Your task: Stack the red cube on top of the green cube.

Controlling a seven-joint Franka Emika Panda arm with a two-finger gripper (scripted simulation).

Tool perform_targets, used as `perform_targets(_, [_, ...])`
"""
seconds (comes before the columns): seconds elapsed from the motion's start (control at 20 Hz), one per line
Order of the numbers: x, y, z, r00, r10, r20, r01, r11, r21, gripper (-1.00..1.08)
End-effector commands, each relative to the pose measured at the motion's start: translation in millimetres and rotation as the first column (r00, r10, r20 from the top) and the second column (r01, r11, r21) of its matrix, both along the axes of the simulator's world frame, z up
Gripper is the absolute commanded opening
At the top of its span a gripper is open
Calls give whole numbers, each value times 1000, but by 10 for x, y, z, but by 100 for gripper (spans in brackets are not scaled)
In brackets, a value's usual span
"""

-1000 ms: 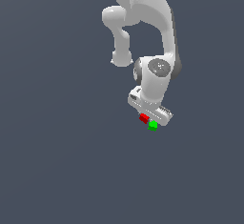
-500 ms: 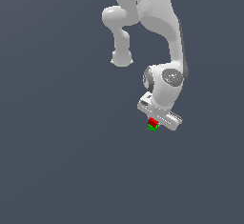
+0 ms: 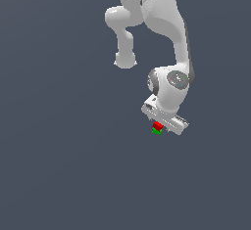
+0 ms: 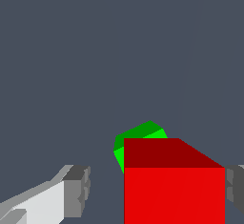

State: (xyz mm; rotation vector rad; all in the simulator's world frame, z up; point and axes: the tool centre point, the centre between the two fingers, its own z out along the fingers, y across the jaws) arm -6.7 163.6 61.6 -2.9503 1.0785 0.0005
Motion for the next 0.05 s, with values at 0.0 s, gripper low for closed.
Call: perform_targets(0.0, [1, 0, 0, 1000, 0, 0, 0, 1000, 0, 100])
